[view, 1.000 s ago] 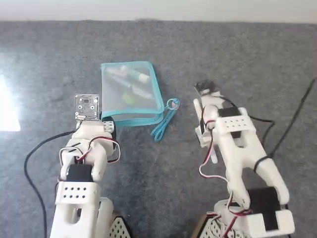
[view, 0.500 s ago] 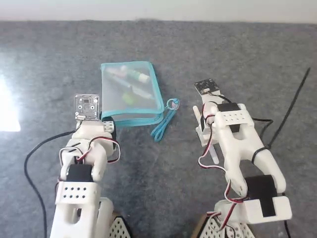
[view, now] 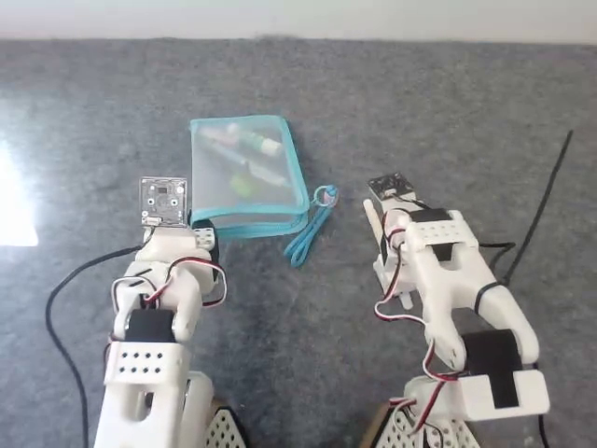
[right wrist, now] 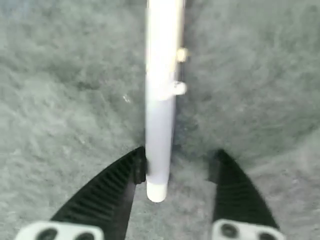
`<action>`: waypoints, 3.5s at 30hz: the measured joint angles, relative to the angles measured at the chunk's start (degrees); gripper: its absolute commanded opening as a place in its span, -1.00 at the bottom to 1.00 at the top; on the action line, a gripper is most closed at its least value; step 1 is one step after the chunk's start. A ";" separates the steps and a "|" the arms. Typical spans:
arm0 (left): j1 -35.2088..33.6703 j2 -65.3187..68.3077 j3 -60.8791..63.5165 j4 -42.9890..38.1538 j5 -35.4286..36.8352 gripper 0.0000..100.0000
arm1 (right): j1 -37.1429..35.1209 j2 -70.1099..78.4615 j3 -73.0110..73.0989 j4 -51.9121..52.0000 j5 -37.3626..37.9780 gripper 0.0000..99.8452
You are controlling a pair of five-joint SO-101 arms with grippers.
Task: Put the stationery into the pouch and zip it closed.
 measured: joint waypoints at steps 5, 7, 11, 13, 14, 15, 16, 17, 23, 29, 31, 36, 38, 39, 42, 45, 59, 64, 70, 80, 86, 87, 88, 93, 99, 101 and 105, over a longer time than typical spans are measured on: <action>0.00 0.00 0.00 0.00 0.00 -0.98 | 0.00 -0.09 0.09 0.00 0.09 -0.98; 0.00 0.00 0.00 0.00 0.00 -0.98 | 0.09 -1.23 0.18 1.32 0.35 -0.98; 0.00 0.00 0.00 0.00 0.00 -0.98 | 1.76 -9.05 -1.14 9.67 3.08 -0.98; 0.00 0.00 0.00 0.00 0.00 -0.98 | 1.93 -15.21 -1.85 15.03 6.24 -0.98; 0.00 0.00 0.00 0.00 0.00 -0.98 | 1.93 -18.64 -2.20 17.93 8.00 -0.98; 0.00 0.00 0.00 0.00 0.00 -0.98 | 1.76 -22.24 -2.55 20.92 9.49 -0.98; 0.00 0.00 0.00 0.00 0.00 -0.98 | 1.49 -26.02 -2.90 24.09 10.81 -0.98; 0.26 0.00 0.00 0.00 0.00 -0.98 | 1.05 -29.98 -3.25 26.99 12.04 -0.98; 2.90 0.00 0.00 0.00 0.00 -0.98 | -4.40 -50.55 -7.82 40.18 16.09 -0.98; 2.99 0.00 0.00 0.00 0.00 -0.98 | -10.64 -52.57 -8.79 40.26 15.30 -0.98; 2.99 0.00 0.00 0.00 0.00 -0.98 | -14.59 -51.43 -9.93 40.26 13.54 -0.98; 3.16 0.00 0.00 0.00 0.00 -0.98 | -23.82 -45.89 -15.65 40.26 9.67 -0.98; 3.16 0.00 0.00 0.00 0.00 -0.98 | -25.41 -42.55 -17.67 40.26 8.53 -0.98; 3.16 0.00 0.00 0.00 0.00 -0.98 | -25.76 -40.62 -18.64 40.26 8.09 -0.98; 3.16 0.00 0.00 0.00 0.00 -0.98 | -25.85 -34.02 -21.27 40.00 7.65 -0.98; 3.16 0.00 0.00 0.00 0.00 -0.98 | -26.20 -26.64 -24.70 39.03 7.38 -0.98; 3.16 0.00 0.00 0.00 0.00 -0.98 | -26.29 3.69 -44.57 22.95 0.35 -0.71; 3.60 0.00 0.00 0.00 0.00 -0.98 | -26.46 8.26 -48.79 20.66 -0.88 -0.09; 3.25 0.00 0.00 0.00 0.00 -0.98 | -25.85 7.21 -49.23 23.74 2.55 0.09; 3.08 0.00 0.00 0.09 0.00 -0.98 | -21.54 -15.12 -48.35 32.88 4.04 0.09; -1.49 0.00 -4.75 4.92 0.00 -0.98 | -9.67 -19.87 -31.12 17.32 3.78 0.09; -2.20 0.00 -5.89 5.98 0.00 -0.98 | -8.35 -19.78 -26.29 12.22 3.78 0.09; -2.90 0.00 -7.12 6.86 0.00 -0.98 | -7.21 -19.78 -21.36 6.77 3.60 0.09; -7.82 0.09 -12.57 7.74 1.05 -0.98 | -5.98 -16.44 -2.11 -20.92 3.34 0.09; -8.88 0.09 -13.54 7.74 1.49 -0.98 | -11.16 -10.11 1.32 -34.81 3.34 0.09; -9.05 0.09 -13.54 7.74 1.49 -0.98 | -13.01 -9.85 1.58 -35.43 3.34 0.09; -9.23 0.09 -13.71 8.88 1.49 -0.98 | -16.35 -9.85 1.49 -35.78 3.34 0.09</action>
